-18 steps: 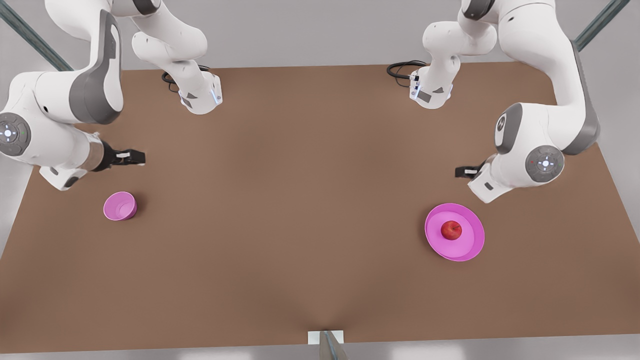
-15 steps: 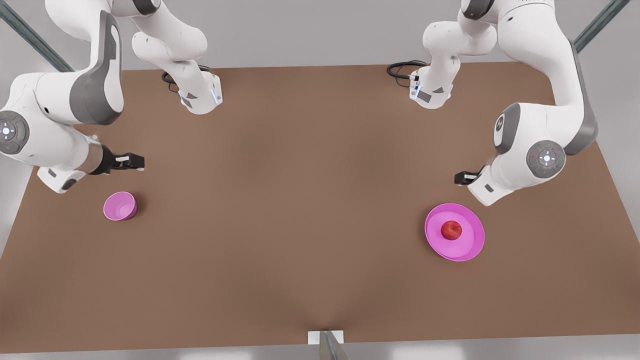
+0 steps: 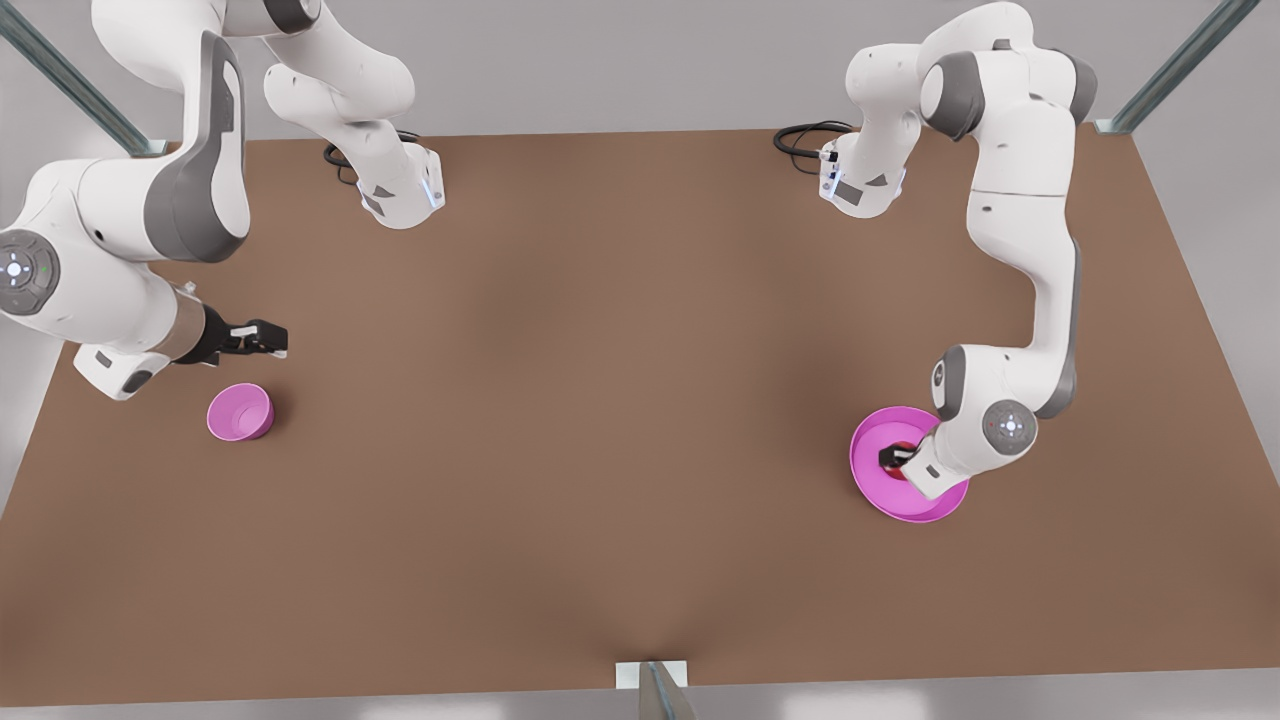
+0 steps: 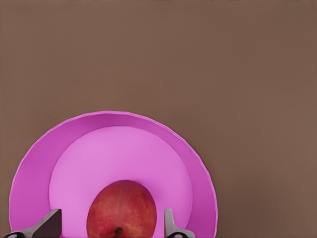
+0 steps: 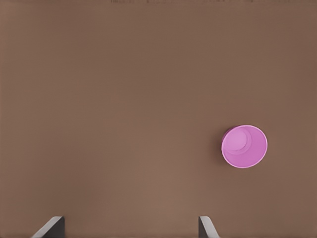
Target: Use the left arm to pick up the apple from the plate, transfer it to the gripper of the right arm, and then use the right arm to place it into the bowl
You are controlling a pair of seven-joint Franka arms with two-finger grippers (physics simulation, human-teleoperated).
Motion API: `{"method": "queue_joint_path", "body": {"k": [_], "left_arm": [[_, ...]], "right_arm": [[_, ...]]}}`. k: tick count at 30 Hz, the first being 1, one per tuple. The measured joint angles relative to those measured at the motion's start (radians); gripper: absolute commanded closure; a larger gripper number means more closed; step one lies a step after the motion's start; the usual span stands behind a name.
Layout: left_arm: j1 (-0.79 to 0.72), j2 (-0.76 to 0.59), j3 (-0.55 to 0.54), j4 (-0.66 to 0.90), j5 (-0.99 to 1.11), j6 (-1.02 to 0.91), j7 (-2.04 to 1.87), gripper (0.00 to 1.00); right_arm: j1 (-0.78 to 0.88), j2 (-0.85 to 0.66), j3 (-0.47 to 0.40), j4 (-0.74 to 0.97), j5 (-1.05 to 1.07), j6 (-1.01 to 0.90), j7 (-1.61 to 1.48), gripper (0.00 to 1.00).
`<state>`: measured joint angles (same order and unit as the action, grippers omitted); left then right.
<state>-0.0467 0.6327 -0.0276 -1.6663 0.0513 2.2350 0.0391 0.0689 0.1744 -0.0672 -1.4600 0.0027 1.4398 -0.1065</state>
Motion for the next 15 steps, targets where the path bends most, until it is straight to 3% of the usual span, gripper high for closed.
{"method": "queue_joint_path", "body": {"k": [15], "left_arm": [[0.010, 0.024, 0.000, -0.090, -0.001, 0.112, 0.032, 0.00]], "right_arm": [[0.005, 0.015, 0.000, -0.010, -0.006, 0.013, -0.019, 0.00]]}}
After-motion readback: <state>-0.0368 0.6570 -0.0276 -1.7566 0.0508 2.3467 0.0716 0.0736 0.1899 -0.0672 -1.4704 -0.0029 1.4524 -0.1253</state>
